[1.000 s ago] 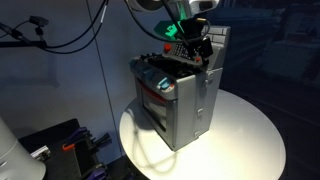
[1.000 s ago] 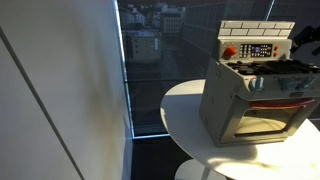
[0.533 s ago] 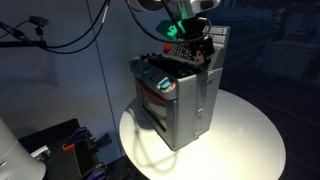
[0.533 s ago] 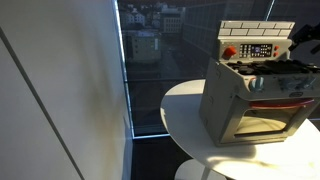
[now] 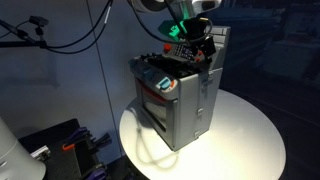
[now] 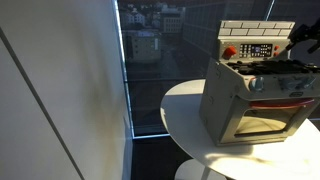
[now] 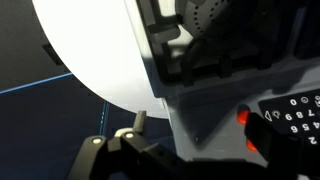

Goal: Press the top right button on the stove

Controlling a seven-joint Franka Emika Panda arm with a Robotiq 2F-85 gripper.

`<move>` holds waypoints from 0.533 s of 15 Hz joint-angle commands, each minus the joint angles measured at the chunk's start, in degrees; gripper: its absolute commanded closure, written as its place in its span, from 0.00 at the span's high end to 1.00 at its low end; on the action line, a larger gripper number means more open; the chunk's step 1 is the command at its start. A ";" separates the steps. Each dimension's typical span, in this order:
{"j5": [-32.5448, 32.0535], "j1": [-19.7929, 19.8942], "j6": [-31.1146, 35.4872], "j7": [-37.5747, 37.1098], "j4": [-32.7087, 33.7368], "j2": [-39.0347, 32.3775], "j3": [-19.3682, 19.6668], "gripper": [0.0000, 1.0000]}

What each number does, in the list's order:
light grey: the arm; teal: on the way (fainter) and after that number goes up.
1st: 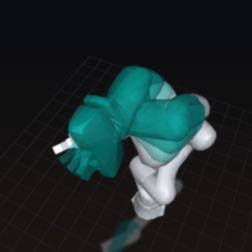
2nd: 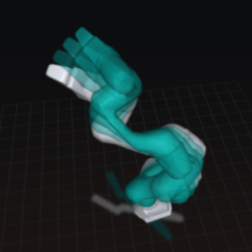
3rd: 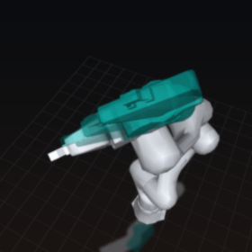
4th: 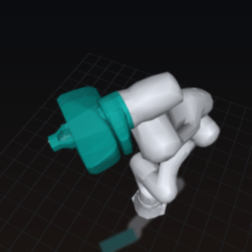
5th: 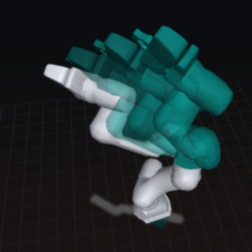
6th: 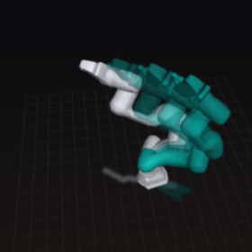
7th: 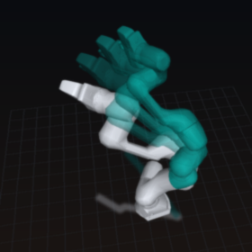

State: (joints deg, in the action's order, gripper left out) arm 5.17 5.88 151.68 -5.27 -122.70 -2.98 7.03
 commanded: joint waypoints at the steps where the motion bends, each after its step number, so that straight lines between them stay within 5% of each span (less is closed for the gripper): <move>1: -0.35 0.05 -0.10 -1.80 2.56 -1.79 -0.24 1.00; 8: 0.09 -0.12 -0.28 -1.55 3.53 -3.10 -0.41 1.00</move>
State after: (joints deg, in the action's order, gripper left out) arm 5.17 5.73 151.68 -5.52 -121.13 -4.82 6.95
